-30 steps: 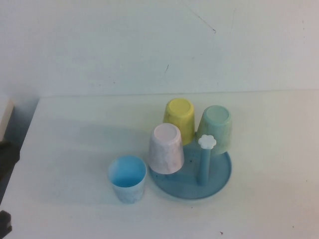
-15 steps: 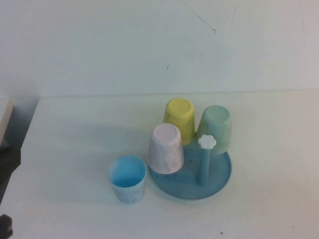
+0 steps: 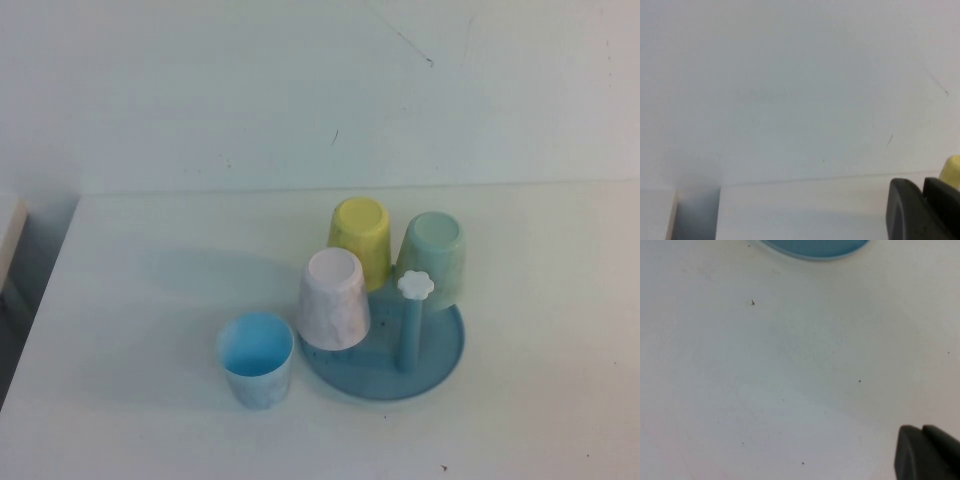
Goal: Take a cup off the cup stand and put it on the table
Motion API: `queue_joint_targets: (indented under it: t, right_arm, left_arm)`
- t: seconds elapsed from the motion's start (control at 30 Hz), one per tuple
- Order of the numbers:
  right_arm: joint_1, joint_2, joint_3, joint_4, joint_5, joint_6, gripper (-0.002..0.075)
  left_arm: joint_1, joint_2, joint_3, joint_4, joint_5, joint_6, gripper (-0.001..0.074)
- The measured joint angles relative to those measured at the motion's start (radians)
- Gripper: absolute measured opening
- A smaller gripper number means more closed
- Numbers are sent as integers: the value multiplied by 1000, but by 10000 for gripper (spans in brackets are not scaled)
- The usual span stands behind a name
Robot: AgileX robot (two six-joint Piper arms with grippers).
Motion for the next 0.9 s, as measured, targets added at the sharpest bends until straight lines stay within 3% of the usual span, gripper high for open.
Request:
queue_joint_targets:
  t: [0.37,0.9]
  right_arm:
    - [0,0,0,0,0,0,-3]
    - [0,0,2,0,0,0,-3]
  left_arm:
    - [164,-192,347,-79,18,-9,39]
    - [163,-194,364,-73,137,-3,39]
